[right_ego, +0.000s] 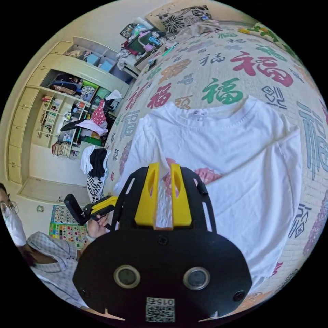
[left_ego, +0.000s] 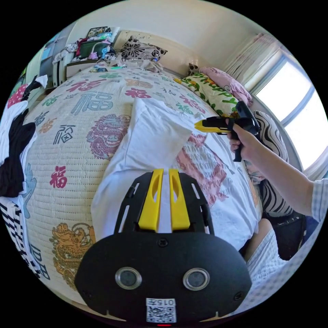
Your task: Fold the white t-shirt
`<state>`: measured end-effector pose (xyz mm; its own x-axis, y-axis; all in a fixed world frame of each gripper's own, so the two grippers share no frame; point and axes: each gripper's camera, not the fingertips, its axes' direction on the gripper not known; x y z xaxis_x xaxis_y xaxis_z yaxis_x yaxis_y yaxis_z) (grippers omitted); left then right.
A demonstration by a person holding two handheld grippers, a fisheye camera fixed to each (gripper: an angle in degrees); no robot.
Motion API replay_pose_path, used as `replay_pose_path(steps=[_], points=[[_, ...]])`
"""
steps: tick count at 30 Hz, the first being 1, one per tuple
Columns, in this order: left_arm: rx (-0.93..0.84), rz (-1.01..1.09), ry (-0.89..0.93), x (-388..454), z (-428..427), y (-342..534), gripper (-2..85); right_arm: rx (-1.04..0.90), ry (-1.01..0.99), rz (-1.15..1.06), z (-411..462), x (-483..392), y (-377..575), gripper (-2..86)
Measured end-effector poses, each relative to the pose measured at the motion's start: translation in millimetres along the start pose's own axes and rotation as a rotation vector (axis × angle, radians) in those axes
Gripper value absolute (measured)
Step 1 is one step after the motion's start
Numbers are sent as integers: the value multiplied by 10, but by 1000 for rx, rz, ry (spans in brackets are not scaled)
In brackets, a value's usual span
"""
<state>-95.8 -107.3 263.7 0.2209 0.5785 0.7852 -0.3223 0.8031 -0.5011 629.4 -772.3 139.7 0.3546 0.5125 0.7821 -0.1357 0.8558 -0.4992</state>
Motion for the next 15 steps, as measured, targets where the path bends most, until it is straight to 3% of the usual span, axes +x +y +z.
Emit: replay_pose_path(steps=[3, 6, 11, 15], points=[[34, -4, 55, 33, -121, -77, 17, 58, 41, -16, -255, 10, 49, 71], [74, -13, 7, 21, -80, -231, 18, 50, 1, -176, -290, -281, -33, 50], [-101, 1, -57, -12, 416, -375, 12, -186, 107, -225, 199, -489, -152, 11], [-162, 76, -82, 48, 491, -350, 11, -208, -3, -210, 37, -311, 6, 3]])
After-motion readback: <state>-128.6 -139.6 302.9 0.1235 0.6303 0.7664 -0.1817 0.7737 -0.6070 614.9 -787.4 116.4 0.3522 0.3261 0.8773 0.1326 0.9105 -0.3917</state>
